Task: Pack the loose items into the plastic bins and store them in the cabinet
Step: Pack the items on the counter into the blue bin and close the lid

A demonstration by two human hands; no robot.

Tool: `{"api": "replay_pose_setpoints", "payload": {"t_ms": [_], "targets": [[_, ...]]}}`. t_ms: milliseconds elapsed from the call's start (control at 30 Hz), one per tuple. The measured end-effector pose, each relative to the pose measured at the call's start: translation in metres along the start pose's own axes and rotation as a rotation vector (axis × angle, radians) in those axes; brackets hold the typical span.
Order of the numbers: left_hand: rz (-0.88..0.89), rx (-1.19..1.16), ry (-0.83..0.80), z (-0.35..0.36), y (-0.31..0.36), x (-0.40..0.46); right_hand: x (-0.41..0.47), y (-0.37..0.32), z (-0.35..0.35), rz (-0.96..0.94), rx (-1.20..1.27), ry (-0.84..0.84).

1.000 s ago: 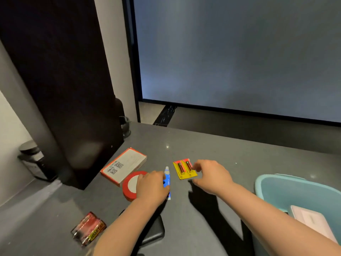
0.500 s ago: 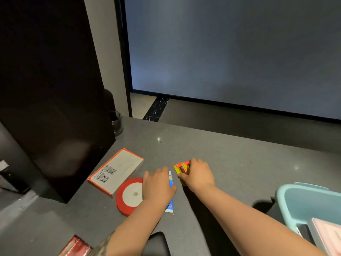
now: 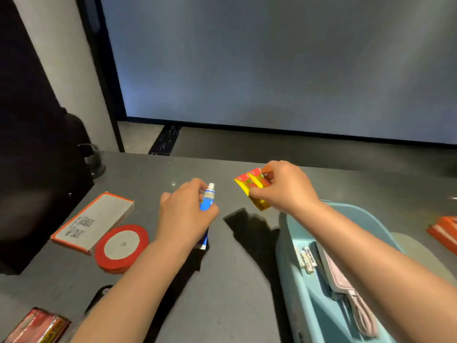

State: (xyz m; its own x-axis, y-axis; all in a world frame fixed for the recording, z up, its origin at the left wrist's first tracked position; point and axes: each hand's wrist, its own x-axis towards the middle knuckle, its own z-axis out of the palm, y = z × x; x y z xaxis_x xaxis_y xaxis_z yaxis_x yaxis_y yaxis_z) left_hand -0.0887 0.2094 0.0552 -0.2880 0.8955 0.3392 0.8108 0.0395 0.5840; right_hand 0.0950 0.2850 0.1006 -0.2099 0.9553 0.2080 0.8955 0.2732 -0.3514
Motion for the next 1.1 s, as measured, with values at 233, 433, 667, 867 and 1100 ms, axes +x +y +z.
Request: {"api": "replay_pose_setpoints", "payload": {"t_ms": [233, 433, 667, 867, 1100], "targets": [[0.108, -0.15, -0.039, 0.018, 0.099, -0.041, -0.081, 0.104, -0.058, 0.21, -0.098, -0.027], [0.047, -0.14, -0.044, 0.036, 0.121, -0.062, -0.09, 0.116, -0.017, 0.234, -0.042, -0.151], [0.026, -0.108, -0.015, 0.037, 0.126, -0.063, -0.069, 0.107, 0.031, 0.25, -0.039, -0.258], [0.022, -0.092, -0.031, 0.041, 0.125, -0.06, -0.06, 0.117, 0.053, 0.219, -0.112, -0.252], [0.052, -0.181, -0.053, 0.049, 0.142, -0.054, -0.067, 0.115, -0.017, 0.193, 0.207, -0.131]]}}
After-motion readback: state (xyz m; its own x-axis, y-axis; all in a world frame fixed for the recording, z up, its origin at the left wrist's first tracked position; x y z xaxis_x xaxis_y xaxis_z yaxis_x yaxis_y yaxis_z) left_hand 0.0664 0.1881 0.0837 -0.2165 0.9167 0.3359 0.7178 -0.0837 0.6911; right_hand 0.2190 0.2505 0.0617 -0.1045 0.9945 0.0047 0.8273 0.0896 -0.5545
